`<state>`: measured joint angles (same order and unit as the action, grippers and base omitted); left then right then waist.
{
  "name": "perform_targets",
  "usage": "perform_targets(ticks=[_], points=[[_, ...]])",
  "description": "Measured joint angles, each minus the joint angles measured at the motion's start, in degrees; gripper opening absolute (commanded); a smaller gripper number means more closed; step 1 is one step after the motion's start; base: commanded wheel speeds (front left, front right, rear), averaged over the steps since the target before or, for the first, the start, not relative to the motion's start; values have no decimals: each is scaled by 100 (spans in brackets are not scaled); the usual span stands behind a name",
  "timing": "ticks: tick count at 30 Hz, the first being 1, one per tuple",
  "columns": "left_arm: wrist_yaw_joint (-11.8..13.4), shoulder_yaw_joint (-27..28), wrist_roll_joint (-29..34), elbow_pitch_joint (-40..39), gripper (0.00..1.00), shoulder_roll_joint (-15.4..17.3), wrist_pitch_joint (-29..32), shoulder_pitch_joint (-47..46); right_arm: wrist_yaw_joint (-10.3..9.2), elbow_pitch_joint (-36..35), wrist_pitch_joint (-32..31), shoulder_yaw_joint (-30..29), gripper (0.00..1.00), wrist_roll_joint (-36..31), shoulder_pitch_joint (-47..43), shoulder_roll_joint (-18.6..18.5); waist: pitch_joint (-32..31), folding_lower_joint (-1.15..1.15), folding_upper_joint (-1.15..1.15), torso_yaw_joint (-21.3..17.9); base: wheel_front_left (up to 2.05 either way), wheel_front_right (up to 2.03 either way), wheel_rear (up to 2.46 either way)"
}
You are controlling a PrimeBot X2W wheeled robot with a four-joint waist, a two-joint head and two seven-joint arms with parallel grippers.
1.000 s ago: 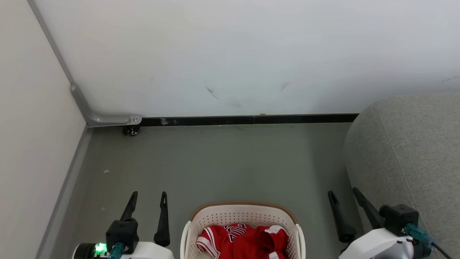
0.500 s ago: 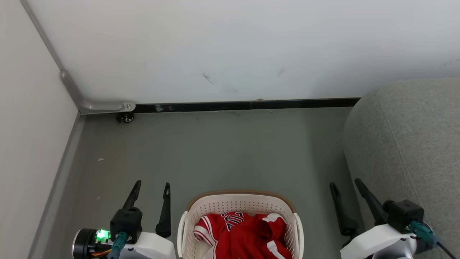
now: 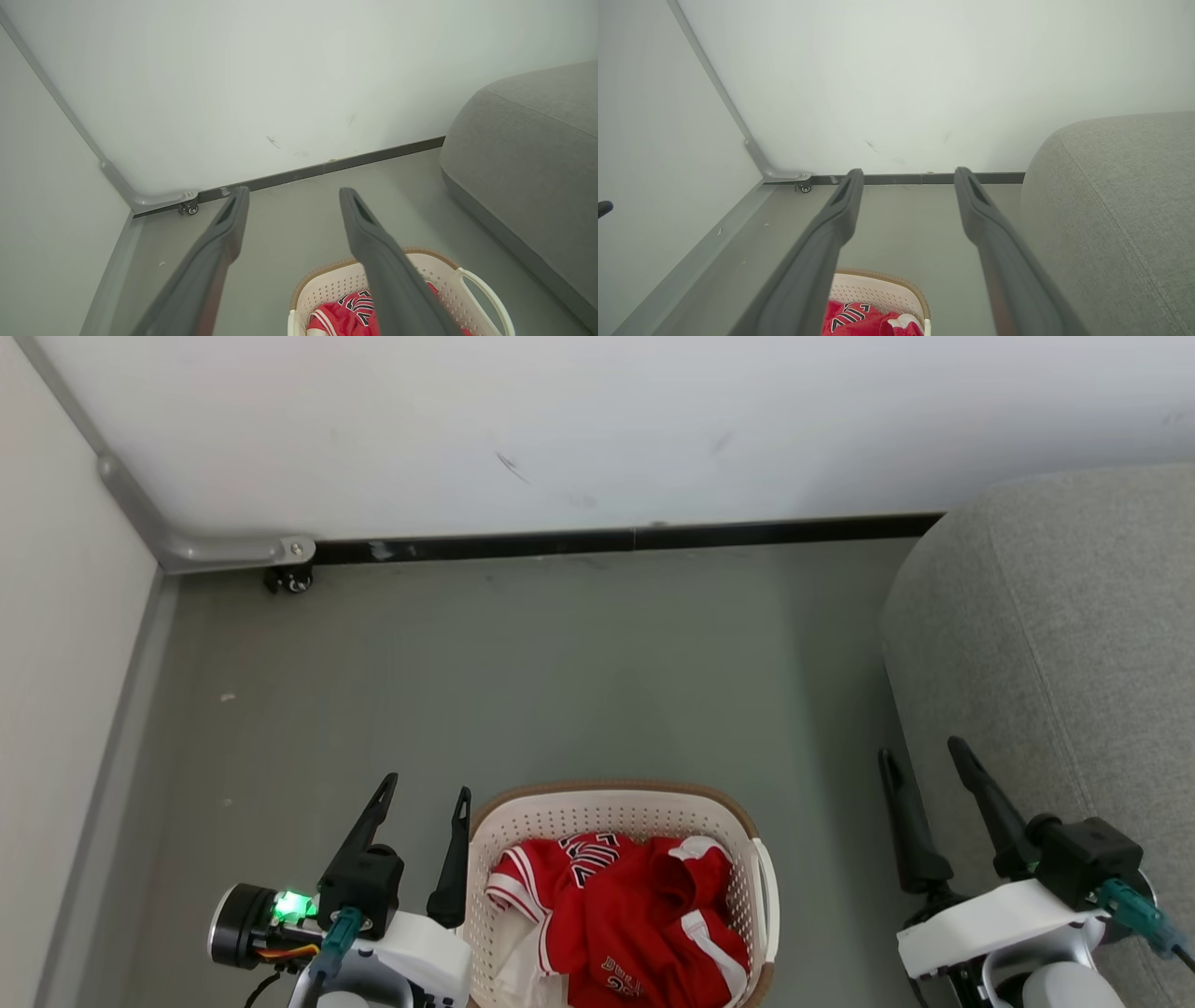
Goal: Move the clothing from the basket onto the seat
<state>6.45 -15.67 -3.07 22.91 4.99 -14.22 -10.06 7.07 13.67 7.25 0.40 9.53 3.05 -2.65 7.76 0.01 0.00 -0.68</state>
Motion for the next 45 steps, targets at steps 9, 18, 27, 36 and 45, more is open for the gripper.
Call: perform_targets(ticks=[9,18,27,36,45], points=[[-99,-78,89,236,100,3,0,-305,0,-235,83,-120,100,-59,159,0,507,0,0,-141,0,0,0],[-124,-86,131,385,100,3,0,-688,0,-439,192,-144,100,-59,566,-1,1073,0,0,-307,0,0,0],[-124,-36,137,515,100,10,0,-1026,0,-559,290,-58,100,-59,1026,-3,1665,0,0,-475,0,0,0],[-151,-80,191,808,100,44,-1,-1260,0,-595,385,-24,100,-47,1469,-7,2130,0,0,-615,0,0,0],[-207,-121,204,1121,100,37,-1,-1410,0,-599,437,64,100,13,1835,-11,2489,0,0,-732,0,0,0]])
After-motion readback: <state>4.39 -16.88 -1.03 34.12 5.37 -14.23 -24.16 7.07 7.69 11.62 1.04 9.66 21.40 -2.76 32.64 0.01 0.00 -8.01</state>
